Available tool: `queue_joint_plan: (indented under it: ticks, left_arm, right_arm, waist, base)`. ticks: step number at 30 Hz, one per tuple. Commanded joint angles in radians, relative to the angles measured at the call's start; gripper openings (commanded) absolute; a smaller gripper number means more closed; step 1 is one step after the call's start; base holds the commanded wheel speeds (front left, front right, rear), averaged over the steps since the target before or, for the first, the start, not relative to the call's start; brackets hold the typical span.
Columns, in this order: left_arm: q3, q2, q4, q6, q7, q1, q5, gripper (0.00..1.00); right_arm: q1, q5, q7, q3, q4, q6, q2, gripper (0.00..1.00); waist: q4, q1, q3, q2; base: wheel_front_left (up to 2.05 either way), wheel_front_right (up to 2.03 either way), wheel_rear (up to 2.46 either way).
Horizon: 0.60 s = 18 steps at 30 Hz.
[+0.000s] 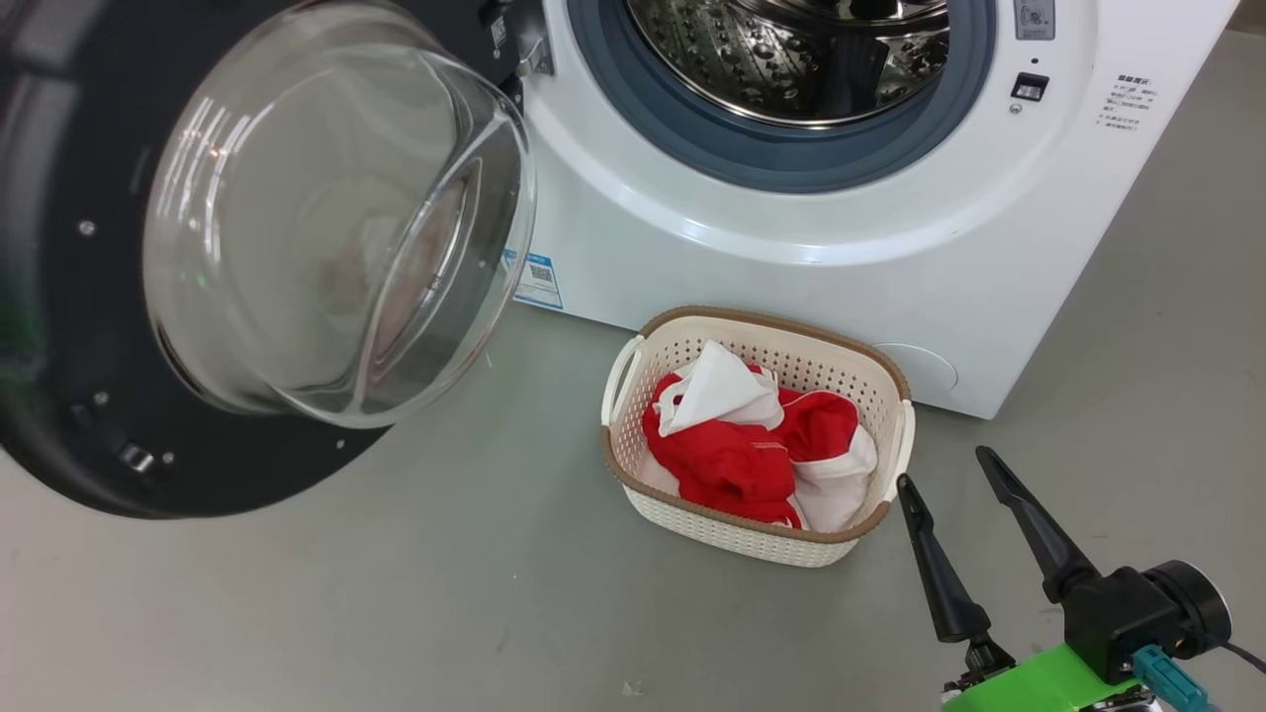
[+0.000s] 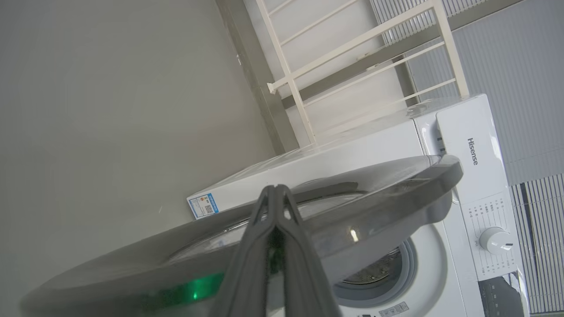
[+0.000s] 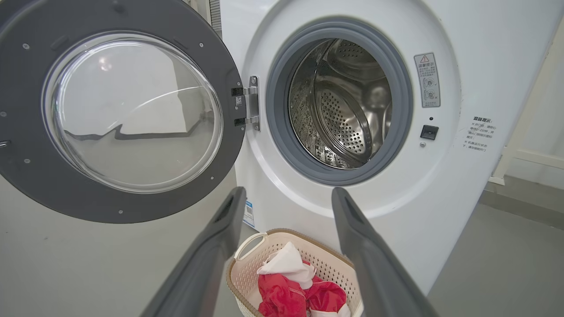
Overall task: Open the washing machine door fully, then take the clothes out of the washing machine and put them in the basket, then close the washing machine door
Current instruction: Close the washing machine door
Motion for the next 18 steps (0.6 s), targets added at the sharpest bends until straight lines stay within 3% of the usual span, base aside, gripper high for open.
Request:
queue_joint_plan:
  ticks: [1,10,18]
  left_arm:
    - [-0.008,0.015,-0.032,-0.016,0.024,0.019,-0.010,0.00]
    - [-0.011,-0.028,-0.119,-0.023,0.077,0.059,-0.036,0.00]
    - [0.012,-0.085,-0.238,0.010,0.118,0.113,-0.083,0.00]
  right_arm:
    - [-0.024,0.009,-0.012,0.024,-0.021,0.006,-0.008,1.00]
    - [-0.024,0.021,-0.024,0.017,-0.012,0.006,-0.008,1.00]
    - [-0.023,0.032,-0.033,0.011,-0.004,0.006,-0.008,1.00]
  waist:
    - [0.001,0.0000,-0.001,0.0000]
    - [0.010,0.0000,-0.006,0.0000]
    - [0.024,0.0000,-0.006,0.0000]
  base:
    - [0.00,0.00,0.00]
    - [0.00,0.00,0.00]
    - [0.00,0.00,0.00]
